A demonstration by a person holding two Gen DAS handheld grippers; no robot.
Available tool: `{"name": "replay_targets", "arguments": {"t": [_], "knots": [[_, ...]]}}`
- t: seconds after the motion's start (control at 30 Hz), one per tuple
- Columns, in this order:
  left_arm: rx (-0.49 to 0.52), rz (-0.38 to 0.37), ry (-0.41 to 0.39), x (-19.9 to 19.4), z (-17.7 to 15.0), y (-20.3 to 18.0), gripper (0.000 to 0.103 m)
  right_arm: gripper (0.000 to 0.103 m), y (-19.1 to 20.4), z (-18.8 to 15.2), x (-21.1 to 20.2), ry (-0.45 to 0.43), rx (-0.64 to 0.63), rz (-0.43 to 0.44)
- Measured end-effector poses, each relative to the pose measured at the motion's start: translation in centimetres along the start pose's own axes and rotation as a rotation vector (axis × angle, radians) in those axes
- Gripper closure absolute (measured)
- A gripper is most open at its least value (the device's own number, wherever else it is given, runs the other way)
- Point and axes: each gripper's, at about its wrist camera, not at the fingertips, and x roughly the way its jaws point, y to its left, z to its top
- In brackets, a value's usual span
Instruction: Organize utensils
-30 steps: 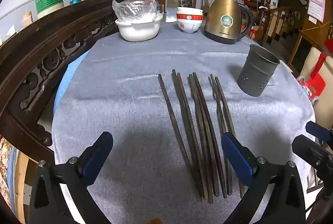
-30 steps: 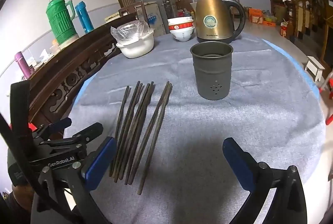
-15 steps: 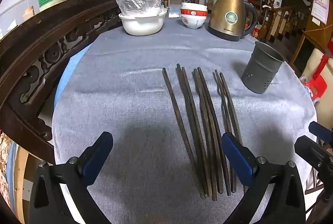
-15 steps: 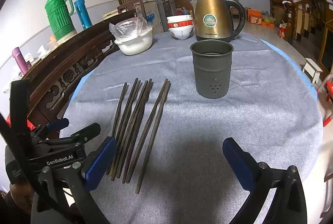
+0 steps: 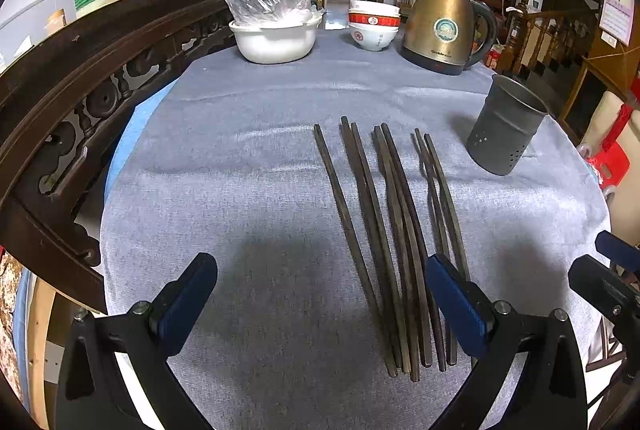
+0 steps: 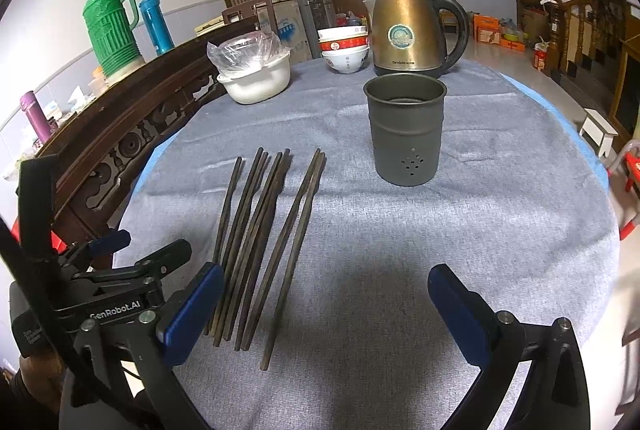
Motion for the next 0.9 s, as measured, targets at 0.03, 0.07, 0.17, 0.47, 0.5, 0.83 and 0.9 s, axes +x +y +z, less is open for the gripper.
{"name": "replay_targets", "arguments": {"t": [0.03,0.07,0.17,0.47,0.5,0.83,0.9], "knots": [[0.001,0.000,0.000,0.01,0.03,-0.02,0.000,0.000,-0.02,-0.05,0.06,0.001,0.000,-0.002],[0.002,0.000,-0.001,-0.02,-0.03,-0.01,0.000,0.000,-0.06,-0.09,0.15,0.006,0.001,-0.004],[0.001,-0.002,0.003,-0.01,-0.08,-0.02,0.000,0.000,-0.20,-0.11,0.24,0.012,0.010,-0.005],[0.006,-0.001,0.009,0.14,-0.12,-0.02,0.000,0.000,-0.26,-0.17,0.26,0.016,0.016,0.000],[0.006,0.000,0.010,0.14,-0.15,-0.03,0.000,0.000,-0.27,-0.17,0.23,0.016,0.016,0.000],[0.007,-0.002,0.012,0.24,-0.18,-0.08,0.000,0.000,-0.26,-0.16,0.30,0.018,0.018,0.001],[0.007,-0.003,0.013,0.30,-0.18,-0.09,0.000,0.000,-0.27,-0.17,0.30,0.020,0.017,0.001]]}}
